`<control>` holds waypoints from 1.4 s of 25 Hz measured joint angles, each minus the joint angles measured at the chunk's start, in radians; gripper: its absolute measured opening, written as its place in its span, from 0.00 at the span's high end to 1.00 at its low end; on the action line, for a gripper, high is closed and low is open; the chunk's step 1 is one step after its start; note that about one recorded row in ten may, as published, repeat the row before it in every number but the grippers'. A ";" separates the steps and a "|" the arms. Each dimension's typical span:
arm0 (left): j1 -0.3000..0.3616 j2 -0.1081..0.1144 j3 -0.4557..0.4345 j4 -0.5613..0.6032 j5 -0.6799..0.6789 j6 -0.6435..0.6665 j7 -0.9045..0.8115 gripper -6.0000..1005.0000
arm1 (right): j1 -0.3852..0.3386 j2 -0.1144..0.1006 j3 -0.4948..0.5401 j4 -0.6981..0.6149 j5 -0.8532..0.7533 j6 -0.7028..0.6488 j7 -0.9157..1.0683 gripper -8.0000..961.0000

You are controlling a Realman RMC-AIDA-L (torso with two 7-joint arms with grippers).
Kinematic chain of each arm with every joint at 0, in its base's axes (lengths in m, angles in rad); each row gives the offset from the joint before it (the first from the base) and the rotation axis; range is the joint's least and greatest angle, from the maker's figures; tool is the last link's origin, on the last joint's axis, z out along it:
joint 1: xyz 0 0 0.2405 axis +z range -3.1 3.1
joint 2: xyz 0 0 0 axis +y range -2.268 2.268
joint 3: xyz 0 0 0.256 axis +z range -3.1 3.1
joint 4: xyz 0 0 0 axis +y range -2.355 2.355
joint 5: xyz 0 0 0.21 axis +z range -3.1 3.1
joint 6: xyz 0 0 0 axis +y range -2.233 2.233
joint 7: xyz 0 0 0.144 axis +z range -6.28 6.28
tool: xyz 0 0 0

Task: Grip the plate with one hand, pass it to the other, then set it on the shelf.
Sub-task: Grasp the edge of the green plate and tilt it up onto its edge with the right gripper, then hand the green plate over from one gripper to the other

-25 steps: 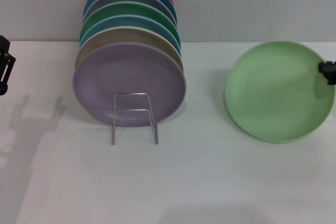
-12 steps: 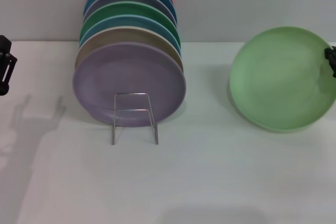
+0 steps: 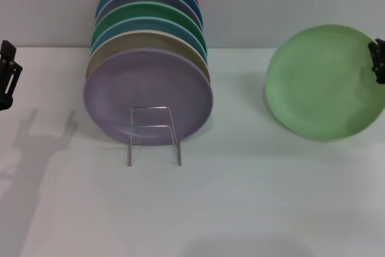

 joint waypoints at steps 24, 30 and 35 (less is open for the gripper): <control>0.008 -0.003 0.023 -0.001 0.000 -0.007 -0.016 0.21 | -0.243 -0.002 -0.444 0.228 0.018 -0.547 -0.264 0.97; 0.007 0.000 0.025 0.005 0.000 -0.003 -0.066 0.21 | -0.251 -0.001 -0.529 0.206 0.014 -0.722 -0.265 0.97; 0.006 0.000 0.025 0.007 -0.003 -0.005 -0.066 0.21 | -0.223 -0.005 -0.612 0.111 -0.050 -0.927 -0.264 0.97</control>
